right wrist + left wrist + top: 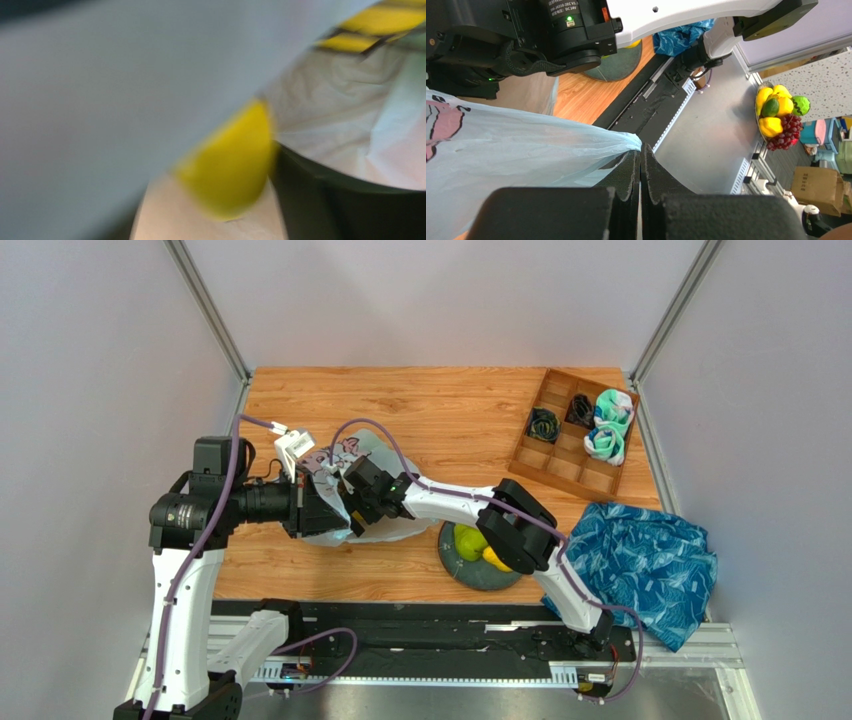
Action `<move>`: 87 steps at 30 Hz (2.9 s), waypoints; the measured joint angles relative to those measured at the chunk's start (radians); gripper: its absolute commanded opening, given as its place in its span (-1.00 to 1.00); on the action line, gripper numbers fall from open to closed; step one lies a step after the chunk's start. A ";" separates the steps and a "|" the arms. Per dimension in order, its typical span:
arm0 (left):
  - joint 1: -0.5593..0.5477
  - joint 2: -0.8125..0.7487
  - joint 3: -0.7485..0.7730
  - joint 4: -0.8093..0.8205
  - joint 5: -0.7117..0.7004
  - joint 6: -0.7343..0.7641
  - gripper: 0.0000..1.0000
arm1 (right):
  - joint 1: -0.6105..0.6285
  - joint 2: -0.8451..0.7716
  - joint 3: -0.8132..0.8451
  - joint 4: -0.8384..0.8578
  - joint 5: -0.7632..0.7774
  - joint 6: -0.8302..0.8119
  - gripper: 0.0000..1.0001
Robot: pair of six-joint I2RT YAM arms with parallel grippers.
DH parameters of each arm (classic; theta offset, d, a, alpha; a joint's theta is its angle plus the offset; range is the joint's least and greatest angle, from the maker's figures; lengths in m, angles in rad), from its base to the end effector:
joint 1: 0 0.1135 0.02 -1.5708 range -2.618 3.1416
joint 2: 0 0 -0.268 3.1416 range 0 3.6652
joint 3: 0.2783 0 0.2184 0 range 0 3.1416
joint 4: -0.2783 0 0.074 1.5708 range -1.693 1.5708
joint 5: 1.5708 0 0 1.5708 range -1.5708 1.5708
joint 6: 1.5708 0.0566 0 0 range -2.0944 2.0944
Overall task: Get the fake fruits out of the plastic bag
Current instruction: Take out the fake fruit from the plastic bag, then place the fake fruit on the plate.
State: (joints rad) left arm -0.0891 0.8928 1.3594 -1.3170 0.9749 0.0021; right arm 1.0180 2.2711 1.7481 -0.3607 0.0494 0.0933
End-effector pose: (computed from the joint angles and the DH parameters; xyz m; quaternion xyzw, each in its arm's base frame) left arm 0.0777 -0.0540 0.3908 0.2026 0.8184 -0.4514 0.2921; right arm 0.2583 0.4133 0.1646 -0.4124 0.8462 0.1579 0.2983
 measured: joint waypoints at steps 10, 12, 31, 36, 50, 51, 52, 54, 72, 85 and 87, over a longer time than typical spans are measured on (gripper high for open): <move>0.011 0.000 0.000 0.023 0.011 -0.012 -1.00 | -0.001 -0.014 -0.010 -0.007 -0.079 -0.042 -0.57; 0.013 0.006 0.000 0.032 0.010 -0.015 -1.00 | -0.003 -0.039 -0.019 -0.031 -0.116 -0.079 -0.63; 0.014 0.259 0.122 0.184 -0.063 -0.024 -1.00 | -0.122 -0.859 -0.457 -0.278 -0.491 -0.545 -0.73; 0.016 0.259 0.124 0.190 -0.092 -0.023 -1.00 | -0.132 -1.081 -0.693 -0.404 -0.455 -0.676 -0.72; 0.040 0.260 0.123 0.192 -0.124 -0.021 -1.00 | -0.132 -1.291 -0.960 -0.489 -0.393 -0.582 -0.67; 0.040 0.260 0.123 0.192 -0.124 -0.021 -1.00 | -0.132 -1.286 -0.977 -0.476 -0.386 -0.567 -0.66; 0.041 0.261 0.122 0.191 -0.124 -0.021 -1.00 | -0.132 -1.281 -0.995 -0.464 -0.379 -0.553 -0.65; 0.042 0.261 0.119 0.192 -0.124 -0.020 -1.00 | -0.132 -1.269 -1.023 -0.439 -0.370 -0.530 -0.63; 0.044 0.262 0.093 0.167 -0.109 -0.019 -1.00 | -0.143 -1.067 -1.039 -0.302 -0.249 -0.409 0.96; 0.045 0.242 0.085 0.145 -0.069 0.003 -1.00 | -0.143 -1.112 -0.743 -0.507 -0.375 -0.492 1.00; 0.045 0.224 0.079 0.136 -0.063 0.006 -1.00 | -0.143 -1.133 -0.718 -0.444 -0.393 -0.494 0.97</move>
State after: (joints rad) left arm -0.0444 1.1168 1.4380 -1.1812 0.9115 0.0086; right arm 0.8745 1.1378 1.0298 -0.8051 -0.3435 -0.4004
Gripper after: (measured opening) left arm 0.007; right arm 0.998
